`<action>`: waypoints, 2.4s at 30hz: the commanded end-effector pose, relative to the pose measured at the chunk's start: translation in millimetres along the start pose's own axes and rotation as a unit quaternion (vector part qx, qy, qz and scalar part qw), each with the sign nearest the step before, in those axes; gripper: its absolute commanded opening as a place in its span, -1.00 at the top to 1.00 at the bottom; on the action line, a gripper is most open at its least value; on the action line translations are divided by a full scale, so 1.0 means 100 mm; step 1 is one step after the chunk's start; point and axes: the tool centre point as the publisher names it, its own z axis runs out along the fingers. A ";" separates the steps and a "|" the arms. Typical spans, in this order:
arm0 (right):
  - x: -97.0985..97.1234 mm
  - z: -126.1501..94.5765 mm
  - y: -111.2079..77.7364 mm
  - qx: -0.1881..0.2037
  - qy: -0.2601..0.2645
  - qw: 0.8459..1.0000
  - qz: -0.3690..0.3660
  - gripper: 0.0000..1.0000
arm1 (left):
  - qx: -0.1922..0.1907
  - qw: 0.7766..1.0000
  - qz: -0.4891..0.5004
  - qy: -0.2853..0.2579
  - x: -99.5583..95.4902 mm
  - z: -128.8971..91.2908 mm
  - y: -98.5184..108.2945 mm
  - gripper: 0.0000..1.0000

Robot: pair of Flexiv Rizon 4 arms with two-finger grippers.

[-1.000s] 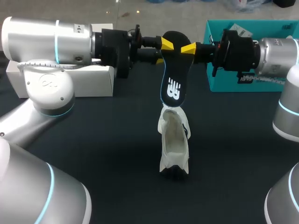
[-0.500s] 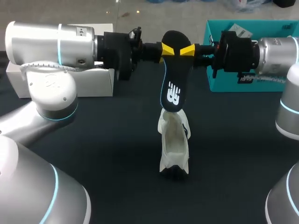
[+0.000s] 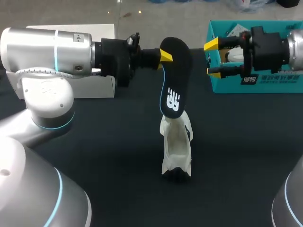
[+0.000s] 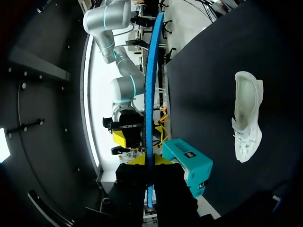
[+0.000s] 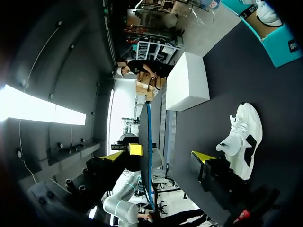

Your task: Take the shoe out of the shoebox, open the shoe tongue, remove and reinsert the insole, then place the shoe into the shoebox

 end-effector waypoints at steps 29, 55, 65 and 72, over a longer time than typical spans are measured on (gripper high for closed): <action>-0.25 -1.08 0.08 0.048 -0.064 0.994 -0.075 -1.00 | -0.036 0.998 -0.039 -0.020 -0.02 -0.22 -0.16 1.00; -0.61 -1.78 -0.05 0.045 -0.200 0.979 -0.020 -1.00 | -0.064 0.995 -0.057 -0.048 -0.08 -0.34 0.06 1.00; -0.62 -1.78 -0.06 0.044 -0.193 0.980 -0.016 -1.00 | -0.079 0.993 -0.071 -0.057 -0.11 -0.35 0.06 1.00; -0.62 -1.78 -0.06 0.044 -0.193 0.980 -0.016 -1.00 | -0.079 0.993 -0.071 -0.057 -0.11 -0.35 0.06 1.00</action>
